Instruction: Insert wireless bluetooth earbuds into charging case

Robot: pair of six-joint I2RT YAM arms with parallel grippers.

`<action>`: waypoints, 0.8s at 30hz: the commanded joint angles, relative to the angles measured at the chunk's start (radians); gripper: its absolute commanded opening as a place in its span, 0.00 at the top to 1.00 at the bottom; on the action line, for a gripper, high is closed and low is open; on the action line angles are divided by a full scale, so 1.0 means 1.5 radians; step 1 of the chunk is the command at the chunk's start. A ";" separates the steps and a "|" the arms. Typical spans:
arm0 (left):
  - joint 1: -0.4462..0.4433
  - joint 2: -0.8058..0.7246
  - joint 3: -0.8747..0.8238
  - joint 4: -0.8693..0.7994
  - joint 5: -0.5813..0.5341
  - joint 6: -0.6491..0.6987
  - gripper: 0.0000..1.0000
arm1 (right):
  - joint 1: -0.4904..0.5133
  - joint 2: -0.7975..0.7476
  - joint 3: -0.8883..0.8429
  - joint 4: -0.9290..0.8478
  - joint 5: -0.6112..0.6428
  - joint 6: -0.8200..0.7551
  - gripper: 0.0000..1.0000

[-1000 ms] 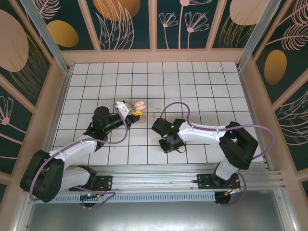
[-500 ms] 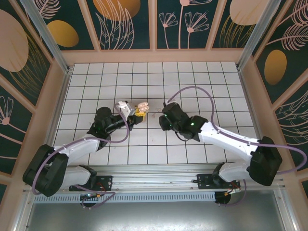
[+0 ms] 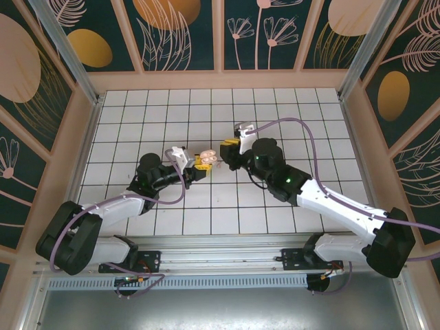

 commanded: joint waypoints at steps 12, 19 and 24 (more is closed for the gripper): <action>-0.005 -0.015 0.022 0.020 0.004 -0.003 0.82 | -0.001 0.047 -0.004 0.061 -0.085 -0.042 0.77; -0.004 -0.021 0.024 0.022 0.000 -0.006 0.82 | -0.001 0.055 -0.011 0.055 -0.094 -0.042 0.77; -0.005 -0.024 0.022 0.026 -0.001 -0.009 0.82 | -0.001 0.057 -0.016 0.054 -0.100 -0.041 0.77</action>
